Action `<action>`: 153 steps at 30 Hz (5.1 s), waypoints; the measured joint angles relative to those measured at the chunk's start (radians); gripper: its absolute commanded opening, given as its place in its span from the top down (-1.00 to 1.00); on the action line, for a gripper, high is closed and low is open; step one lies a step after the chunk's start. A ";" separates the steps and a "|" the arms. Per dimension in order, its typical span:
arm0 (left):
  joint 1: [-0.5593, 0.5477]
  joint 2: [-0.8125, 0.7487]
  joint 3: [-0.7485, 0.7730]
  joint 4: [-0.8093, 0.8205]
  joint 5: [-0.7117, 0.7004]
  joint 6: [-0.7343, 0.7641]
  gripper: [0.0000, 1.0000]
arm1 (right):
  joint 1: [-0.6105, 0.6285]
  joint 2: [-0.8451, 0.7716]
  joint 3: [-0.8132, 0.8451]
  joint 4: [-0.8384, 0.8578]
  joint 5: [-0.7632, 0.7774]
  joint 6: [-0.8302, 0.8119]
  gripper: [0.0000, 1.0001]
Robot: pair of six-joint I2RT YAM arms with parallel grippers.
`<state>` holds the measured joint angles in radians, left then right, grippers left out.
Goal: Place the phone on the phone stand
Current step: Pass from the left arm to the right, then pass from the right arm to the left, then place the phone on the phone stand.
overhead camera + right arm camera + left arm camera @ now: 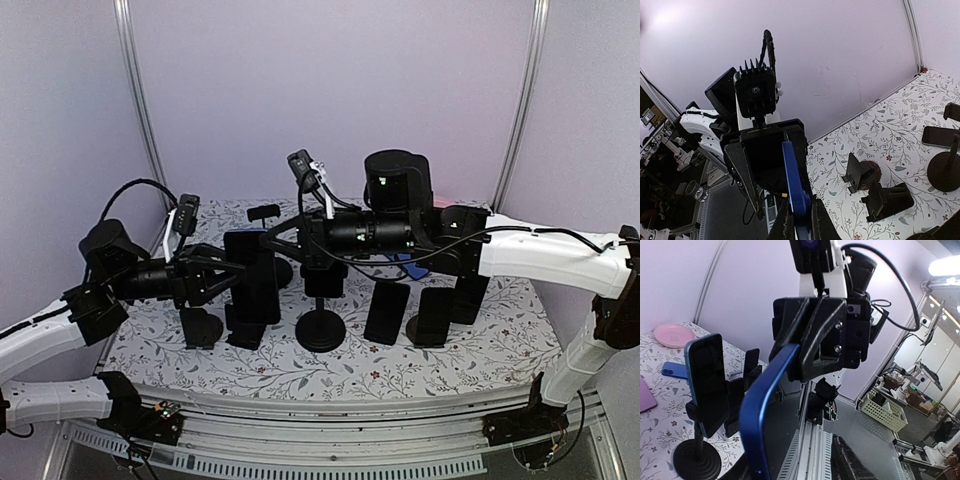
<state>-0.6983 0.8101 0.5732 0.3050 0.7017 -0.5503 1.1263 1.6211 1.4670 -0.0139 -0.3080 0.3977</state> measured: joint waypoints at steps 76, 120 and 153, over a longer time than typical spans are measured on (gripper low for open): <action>0.328 0.327 0.314 -0.763 0.175 1.042 1.00 | 0.000 -0.314 -0.189 0.002 0.169 -0.099 -0.73; 0.470 0.608 0.195 -0.532 0.344 0.997 1.00 | 0.000 -0.397 -0.296 -0.032 0.197 -0.089 -0.73; 0.470 0.616 0.163 -0.429 0.338 0.922 0.75 | 0.000 -0.397 -0.296 -0.032 0.193 -0.080 -0.73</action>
<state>-0.2279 1.4261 0.7357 -0.1242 1.0393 0.3721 1.1267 1.2240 1.1706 -0.0460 -0.1150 0.3180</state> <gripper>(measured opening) 0.102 0.865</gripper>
